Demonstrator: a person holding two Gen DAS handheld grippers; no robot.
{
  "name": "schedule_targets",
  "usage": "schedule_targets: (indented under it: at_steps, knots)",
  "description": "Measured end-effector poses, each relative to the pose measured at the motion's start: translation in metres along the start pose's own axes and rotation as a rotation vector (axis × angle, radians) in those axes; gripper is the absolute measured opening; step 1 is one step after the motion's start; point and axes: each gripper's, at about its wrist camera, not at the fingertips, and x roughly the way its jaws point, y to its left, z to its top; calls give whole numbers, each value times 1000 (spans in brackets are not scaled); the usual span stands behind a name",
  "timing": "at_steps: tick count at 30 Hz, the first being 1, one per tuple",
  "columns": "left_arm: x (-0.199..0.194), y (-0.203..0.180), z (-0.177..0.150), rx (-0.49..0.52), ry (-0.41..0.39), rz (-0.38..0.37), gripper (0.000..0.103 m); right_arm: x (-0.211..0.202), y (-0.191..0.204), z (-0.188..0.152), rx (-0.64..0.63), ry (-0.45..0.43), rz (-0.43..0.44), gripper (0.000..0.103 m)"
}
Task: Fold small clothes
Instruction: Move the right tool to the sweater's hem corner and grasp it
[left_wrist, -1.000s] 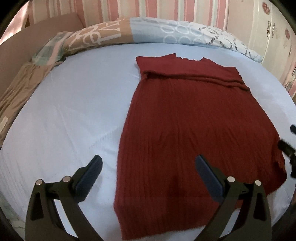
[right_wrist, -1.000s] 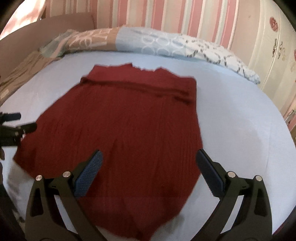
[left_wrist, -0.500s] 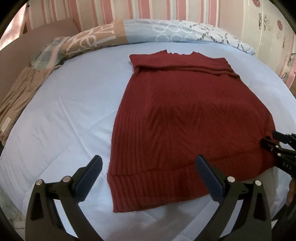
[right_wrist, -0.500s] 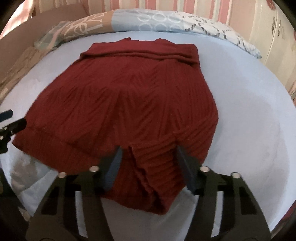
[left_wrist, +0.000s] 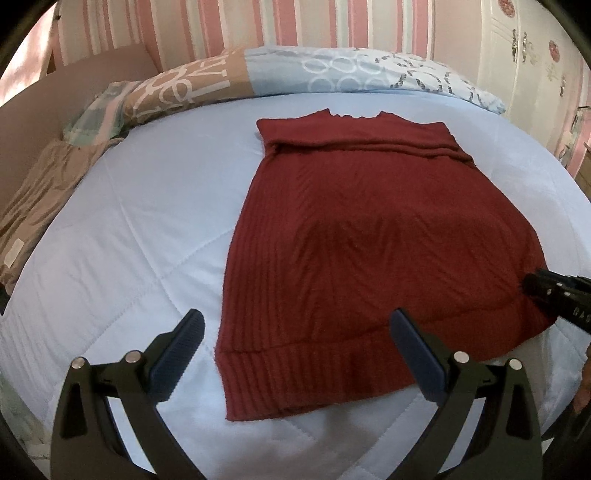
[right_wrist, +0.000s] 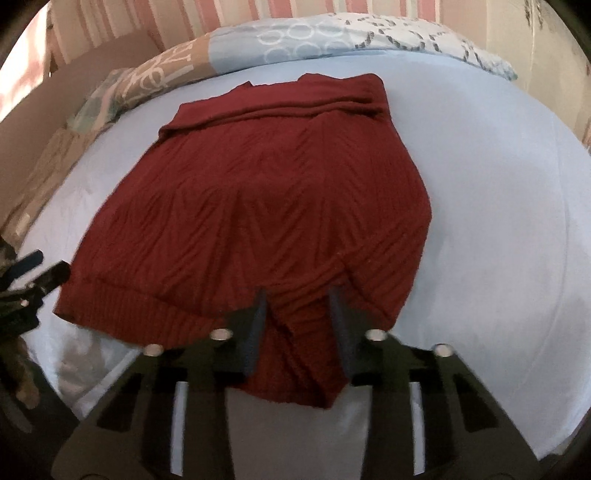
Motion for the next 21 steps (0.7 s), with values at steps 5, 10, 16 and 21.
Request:
schedule_targets:
  at_steps: [5, 10, 16, 21]
  knots:
    - [-2, -3, 1, 1, -11, -4, 101, -29, -18, -2, 78, -105, -89, 3]
    - [-3, -2, 2, 3, -18, 0, 101, -39, -47, -17, 165, -87, -206, 3]
    - [-2, 3, 3, -16, -16, 5, 101, -27, -73, -45, 257, 14, -287, 6]
    - [-3, 9, 1, -21, -19, 18, 101, -49, -69, -50, 221, -74, -369, 64]
